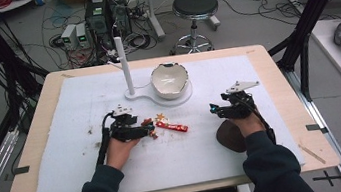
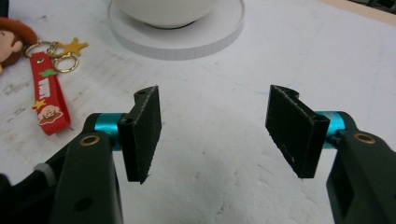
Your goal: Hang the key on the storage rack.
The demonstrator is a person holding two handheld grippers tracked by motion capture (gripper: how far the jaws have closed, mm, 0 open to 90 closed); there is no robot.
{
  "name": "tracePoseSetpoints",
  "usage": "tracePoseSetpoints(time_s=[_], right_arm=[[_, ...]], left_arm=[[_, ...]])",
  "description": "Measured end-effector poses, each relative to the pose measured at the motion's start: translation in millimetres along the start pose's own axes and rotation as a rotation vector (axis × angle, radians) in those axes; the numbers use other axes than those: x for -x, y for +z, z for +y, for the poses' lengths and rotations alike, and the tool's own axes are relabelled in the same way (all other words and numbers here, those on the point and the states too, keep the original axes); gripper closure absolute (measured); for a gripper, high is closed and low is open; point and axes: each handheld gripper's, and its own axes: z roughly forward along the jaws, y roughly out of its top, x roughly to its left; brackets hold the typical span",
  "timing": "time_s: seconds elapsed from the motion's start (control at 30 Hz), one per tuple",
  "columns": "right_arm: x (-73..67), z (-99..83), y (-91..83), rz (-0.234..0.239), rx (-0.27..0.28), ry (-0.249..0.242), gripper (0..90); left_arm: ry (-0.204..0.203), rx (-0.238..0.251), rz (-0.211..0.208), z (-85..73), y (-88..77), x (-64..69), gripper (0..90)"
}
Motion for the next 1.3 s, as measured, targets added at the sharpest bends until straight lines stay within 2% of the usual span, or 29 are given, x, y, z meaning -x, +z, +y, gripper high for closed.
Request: tracePoseSetpoints(time_s=[0.03, 0.07, 0.13, 0.17, 0.2, 0.27, 0.33, 0.37, 0.4, 0.43, 0.47, 0.53, 0.63, 0.67, 0.73, 0.8, 0.83, 0.87, 0.93, 0.97, 1.0, 1.07, 1.1, 1.13, 1.17, 1.3], right_arm=[[0.0, 0.0, 0.0, 0.000, 0.000, 0.000, 36.7], [2.6, -0.1, -2.0, -0.007, 0.016, 0.010, 36.7], [3.1, -0.4, -2.6, -0.009, 0.018, 0.014, 36.7], [3.3, -0.5, -3.1, -0.007, 0.016, 0.018, 36.7], [3.9, -0.8, -3.2, -0.010, 0.020, 0.008, 36.7], [4.0, -1.0, -5.2, -0.022, 0.025, 0.013, 36.7], [4.7, -1.1, -6.6, -0.026, 0.032, 0.018, 36.7], [5.3, -1.2, -7.3, -0.027, 0.034, 0.021, 36.7], [5.8, -1.3, -7.9, -0.026, 0.037, 0.021, 36.7], [5.9, -1.4, -8.7, -0.029, 0.041, 0.026, 36.7], [6.7, -1.4, -9.7, -0.030, 0.043, 0.023, 36.7], [7.0, -1.4, -10.4, -0.026, 0.048, 0.027, 36.7], [8.4, -1.3, -11.9, -0.027, 0.059, 0.031, 36.8], [8.3, -1.1, -12.4, -0.027, 0.060, 0.036, 36.8], [8.5, -0.9, -12.7, -0.027, 0.061, 0.037, 36.8], [9.3, -0.6, -13.2, -0.027, 0.069, 0.038, 36.8], [10.2, -0.5, -13.6, -0.027, 0.071, 0.040, 36.9], [10.2, -0.5, -13.6, -0.027, 0.071, 0.040, 36.9], [11.4, -0.4, -13.9, -0.022, 0.077, 0.041, 36.8], [11.7, -0.4, -14.1, -0.021, 0.078, 0.041, 36.8], [11.6, -0.3, -14.2, -0.020, 0.079, 0.044, 36.9], [11.7, -0.2, -14.2, -0.018, 0.081, 0.044, 36.8], [11.6, 0.0, -14.3, -0.018, 0.081, 0.047, 36.8], [12.0, 0.3, -14.6, -0.018, 0.081, 0.046, 36.8], [12.0, 0.3, -14.7, -0.019, 0.082, 0.046, 36.8], [11.9, 0.5, -15.4, -0.017, 0.085, 0.046, 36.8]], left_arm=[[0.000, 0.000, 0.000, 0.0, 0.0, 0.0, 25.3], [0.009, -0.028, 0.011, -0.1, 4.7, 3.7, 26.1], [0.080, -0.054, 0.066, -0.9, 8.9, 11.1, 26.3], [0.101, -0.059, 0.083, -0.6, 8.7, 12.9, 28.9], [0.110, -0.056, 0.087, -0.7, 7.5, 12.5, 35.5], [0.102, -0.051, 0.062, -0.5, 6.0, 8.9, 43.6], [0.100, -0.045, 0.043, 0.1, 4.9, 6.0, 44.1], [0.085, -0.025, 0.019, 0.7, 3.6, 4.2, 44.2], [0.052, 0.042, -0.023, 4.1, -2.7, 0.1, 44.3], [0.042, 0.073, -0.047, 6.5, -6.5, -1.8, 44.3], [0.040, 0.086, -0.065, 9.7, -10.2, -3.9, 44.3], [0.050, 0.088, -0.069, 13.9, -14.1, -6.3, 44.3], [0.026, 0.147, -0.101, 35.6, -34.2, -21.6, 44.4], [0.026, 0.147, -0.101, 35.6, -34.2, -21.6, 44.4], [0.024, 0.173, -0.110, 48.6, -45.6, -28.1, 44.4], [0.033, 0.194, -0.119, 62.1, -56.7, -33.6, 44.5], [0.033, 0.218, -0.135, 75.3, -67.2, -39.0, 44.5], [0.033, 0.218, -0.135, 75.3, -67.2, -39.0, 44.5], [0.036, 0.246, -0.152, 88.7, -76.9, -43.8, 44.5], [0.049, 0.272, -0.170, 102.3, -85.3, -48.3, 44.4], [0.049, 0.272, -0.170, 102.3, -85.3, -48.3, 44.4], [0.060, 0.298, -0.186, 115.8, -92.7, -52.1, 44.4], [0.065, 0.306, -0.189, 122.6, -96.1, -53.4, 44.4], [0.087, 0.318, -0.183, 136.0, -102.6, -55.5, 44.4], [0.087, 0.318, -0.183, 136.0, -102.6, -55.5, 44.4], [0.094, 0.344, -0.174, 156.4, -113.1, -60.2, 44.4]])
